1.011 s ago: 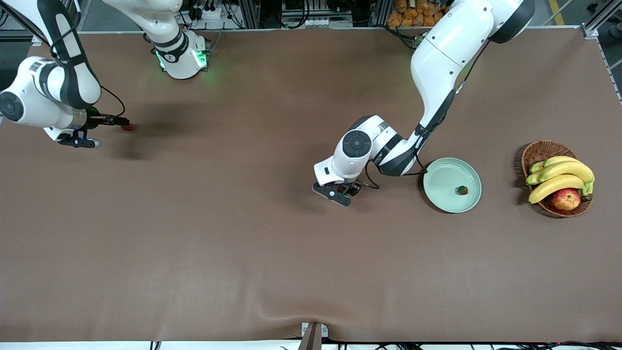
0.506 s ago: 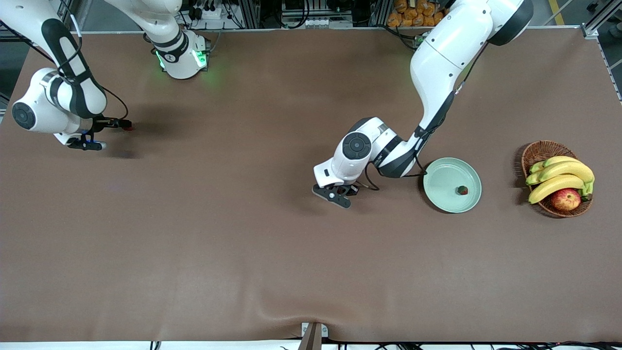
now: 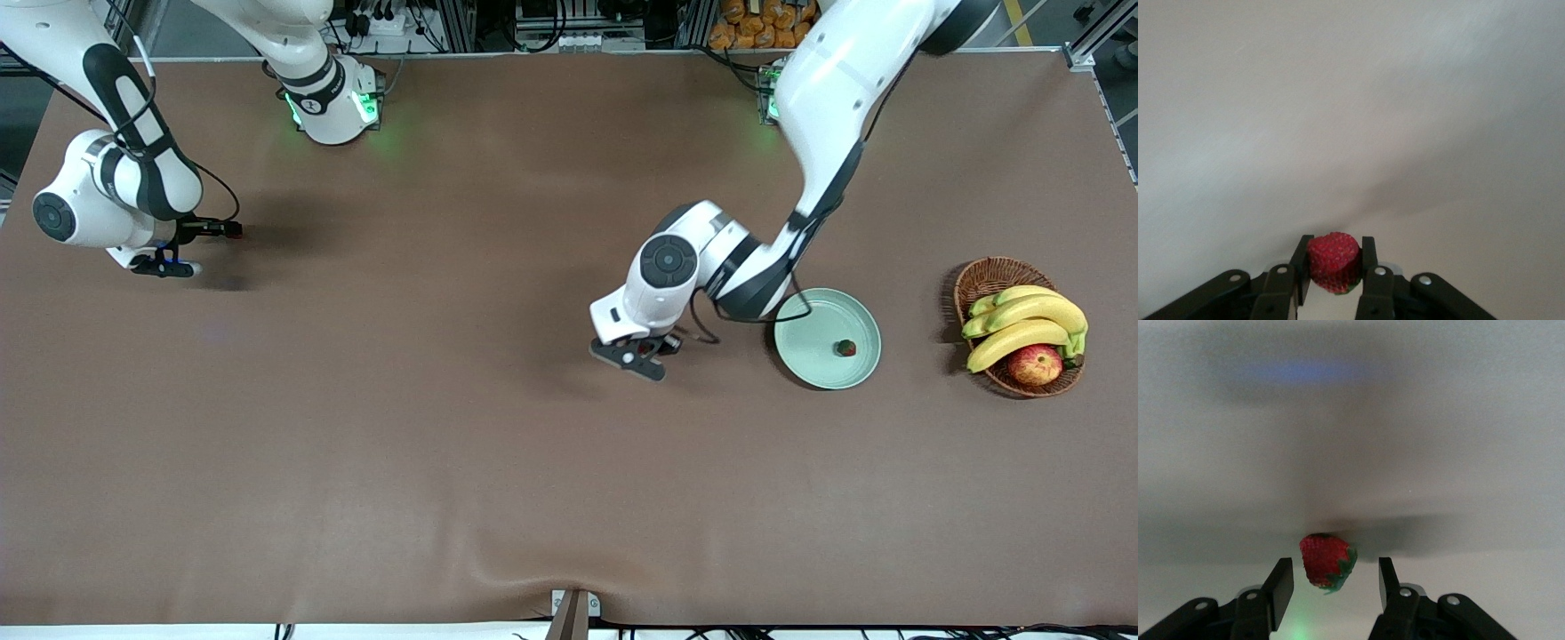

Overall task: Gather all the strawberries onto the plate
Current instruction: 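Lift the strawberry over the plate while the right gripper carries another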

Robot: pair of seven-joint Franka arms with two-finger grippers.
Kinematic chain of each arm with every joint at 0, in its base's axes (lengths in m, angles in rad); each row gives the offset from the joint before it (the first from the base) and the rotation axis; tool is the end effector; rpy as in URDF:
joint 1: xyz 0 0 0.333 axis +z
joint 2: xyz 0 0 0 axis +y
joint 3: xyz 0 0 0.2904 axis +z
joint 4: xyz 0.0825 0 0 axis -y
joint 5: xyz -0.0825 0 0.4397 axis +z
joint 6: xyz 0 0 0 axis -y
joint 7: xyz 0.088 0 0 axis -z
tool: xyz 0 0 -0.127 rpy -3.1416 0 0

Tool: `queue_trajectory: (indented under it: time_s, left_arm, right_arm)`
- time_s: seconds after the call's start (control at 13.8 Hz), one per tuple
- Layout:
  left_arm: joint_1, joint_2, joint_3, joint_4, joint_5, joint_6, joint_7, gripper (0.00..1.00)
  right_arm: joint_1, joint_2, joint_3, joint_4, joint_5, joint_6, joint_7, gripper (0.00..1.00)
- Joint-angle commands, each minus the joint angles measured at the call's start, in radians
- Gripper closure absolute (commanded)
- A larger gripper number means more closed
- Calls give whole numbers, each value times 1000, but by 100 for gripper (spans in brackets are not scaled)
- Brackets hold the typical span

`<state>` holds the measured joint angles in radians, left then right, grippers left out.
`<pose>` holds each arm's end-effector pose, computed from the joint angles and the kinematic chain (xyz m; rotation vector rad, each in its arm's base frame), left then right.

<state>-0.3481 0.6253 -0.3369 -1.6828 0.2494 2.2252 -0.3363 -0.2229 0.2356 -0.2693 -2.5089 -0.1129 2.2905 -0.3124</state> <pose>0.5567 -0.4258 0.1726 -3.0445 0.6971 0.0556 0.3620 -0.2138 0.0741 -3.0006 0.1396 0.7076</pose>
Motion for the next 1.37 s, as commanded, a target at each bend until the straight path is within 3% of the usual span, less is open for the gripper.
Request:
queue_trajectory:
  time_s: [0.0,0.14,0.36,0.43,0.65,0.87,1.08,1.3]
  left_arm:
    - [38,-148,-5,-139,1,-106,8,100]
    - [85,-214,-5,-228,4,-133,38,100]
    - [156,-282,-5,-311,2,-174,129,100]
    - [156,-288,-4,-314,4,-203,131,100]
    - [195,-297,-2,-319,5,-233,132,100]
    - [250,-309,-4,-359,5,-252,132,100]
    - [302,-297,-5,-365,5,-274,135,100]
    - [336,-291,-2,-364,10,-271,146,100]
  right_arm:
    - [-10,19,8,-11,-21,46,-17,43]
    - [-9,21,8,-11,-19,47,-16,53]
    - [-7,16,12,-10,-18,35,-16,95]
    - [-1,7,13,-5,-16,29,-11,100]
    - [16,-18,70,56,69,-69,-8,100]
    - [16,-18,162,226,214,-245,-5,100]
    - [30,-4,220,329,275,-281,34,100]
    - [82,-2,309,387,315,-281,262,100]
